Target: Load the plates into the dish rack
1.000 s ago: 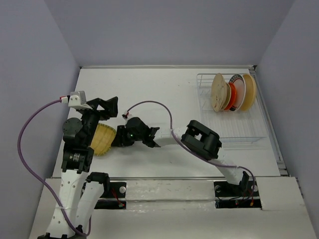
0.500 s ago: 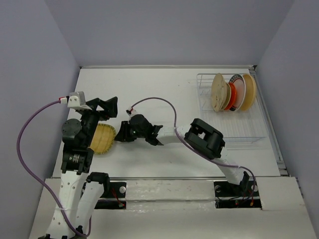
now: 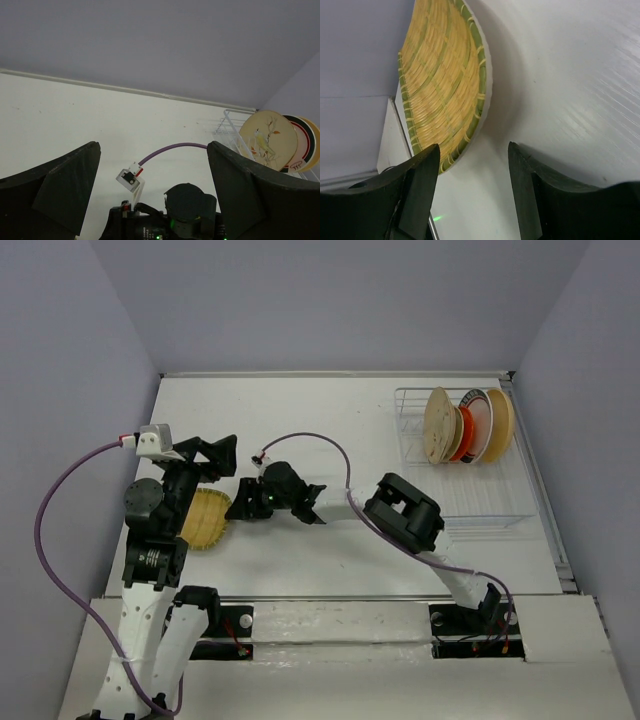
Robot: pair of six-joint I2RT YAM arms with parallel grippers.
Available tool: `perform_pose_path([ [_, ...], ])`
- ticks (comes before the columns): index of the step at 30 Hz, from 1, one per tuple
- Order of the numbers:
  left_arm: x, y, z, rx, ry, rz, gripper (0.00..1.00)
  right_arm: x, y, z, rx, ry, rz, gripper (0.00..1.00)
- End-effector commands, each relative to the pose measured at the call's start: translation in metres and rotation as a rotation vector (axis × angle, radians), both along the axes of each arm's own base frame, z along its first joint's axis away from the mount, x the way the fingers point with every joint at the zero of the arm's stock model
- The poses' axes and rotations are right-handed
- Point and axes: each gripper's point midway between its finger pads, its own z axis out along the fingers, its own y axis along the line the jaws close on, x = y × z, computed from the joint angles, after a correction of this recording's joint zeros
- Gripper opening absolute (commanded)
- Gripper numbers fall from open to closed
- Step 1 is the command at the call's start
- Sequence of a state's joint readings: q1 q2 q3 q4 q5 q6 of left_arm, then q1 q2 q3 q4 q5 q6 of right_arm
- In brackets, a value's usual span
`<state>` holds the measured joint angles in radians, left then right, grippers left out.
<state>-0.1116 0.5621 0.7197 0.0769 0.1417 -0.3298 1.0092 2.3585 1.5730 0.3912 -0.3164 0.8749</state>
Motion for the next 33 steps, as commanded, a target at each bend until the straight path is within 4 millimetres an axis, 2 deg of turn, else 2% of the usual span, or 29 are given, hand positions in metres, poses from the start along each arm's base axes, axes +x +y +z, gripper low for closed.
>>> perform_pose_path([
  [1, 0.001, -0.004, 0.01, 0.008, -0.046, -0.02, 0.99, -0.012, 0.025, 0.028, 0.107, -0.035, 0.097, 0.63],
  [3, 0.001, -0.004, 0.01, 0.008, -0.044, -0.021, 0.99, -0.011, 0.026, 0.019, 0.093, -0.024, 0.094, 0.61],
  [6, 0.001, -0.004, 0.009, 0.008, -0.043, -0.02, 0.99, -0.008, 0.029, 0.012, 0.086, 0.001, 0.073, 0.44],
  [7, 0.001, -0.004, 0.009, 0.007, -0.042, -0.02, 0.99, -0.007, 0.028, 0.009, 0.079, 0.007, 0.064, 0.31],
  [10, 0.002, -0.004, 0.009, 0.007, -0.041, -0.021, 0.99, -0.004, 0.021, 0.005, 0.055, -0.002, 0.029, 0.17],
  [13, 0.001, -0.005, 0.009, 0.009, -0.043, -0.027, 0.99, 0.001, 0.006, 0.013, 0.02, -0.06, -0.02, 0.07],
  [14, 0.001, -0.006, 0.009, 0.01, -0.043, -0.033, 0.99, 0.009, -0.006, 0.023, 0.013, -0.082, -0.058, 0.07],
  [15, 0.002, -0.006, 0.008, 0.011, -0.04, -0.035, 0.99, 0.008, -0.012, 0.026, -0.001, -0.102, -0.057, 0.07],
  [16, 0.001, -0.007, 0.008, 0.01, -0.04, -0.04, 0.99, 0.02, -0.023, 0.047, 0.018, -0.125, -0.084, 0.07],
  [17, 0.001, -0.007, 0.009, 0.01, -0.041, -0.041, 0.99, 0.02, -0.038, 0.04, -0.013, -0.124, -0.099, 0.07],
  [20, 0.001, -0.009, 0.008, 0.007, -0.039, -0.052, 0.99, 0.03, -0.069, 0.046, -0.072, -0.176, -0.123, 0.07],
  [21, 0.002, -0.01, 0.007, 0.006, -0.035, -0.056, 0.99, 0.035, -0.081, 0.061, -0.078, -0.203, -0.138, 0.07],
  [22, 0.003, -0.012, 0.006, 0.003, -0.031, -0.064, 0.99, 0.043, -0.103, 0.048, -0.153, -0.218, -0.14, 0.07],
  [24, 0.004, -0.014, 0.004, 0.003, -0.025, -0.076, 0.99, 0.057, -0.131, 0.053, -0.198, -0.245, -0.145, 0.07],
  [26, 0.004, -0.016, 0.004, -0.001, -0.024, -0.089, 0.99, 0.057, -0.156, 0.04, -0.276, -0.253, -0.089, 0.07],
  [27, 0.004, -0.017, 0.002, -0.002, -0.019, -0.094, 0.99, 0.068, -0.174, 0.04, -0.309, -0.281, -0.089, 0.07],
  [28, 0.005, -0.018, 0.002, -0.003, -0.017, -0.099, 0.99, 0.067, -0.188, 0.03, -0.362, -0.257, -0.081, 0.07],
  [31, 0.006, -0.019, 0.0, -0.004, -0.01, -0.105, 0.99, 0.076, -0.222, 0.023, -0.461, -0.265, -0.103, 0.07],
  [33, 0.007, -0.02, -0.002, -0.007, -0.005, -0.11, 0.99, 0.087, -0.241, 0.021, -0.491, -0.256, -0.136, 0.14],
])
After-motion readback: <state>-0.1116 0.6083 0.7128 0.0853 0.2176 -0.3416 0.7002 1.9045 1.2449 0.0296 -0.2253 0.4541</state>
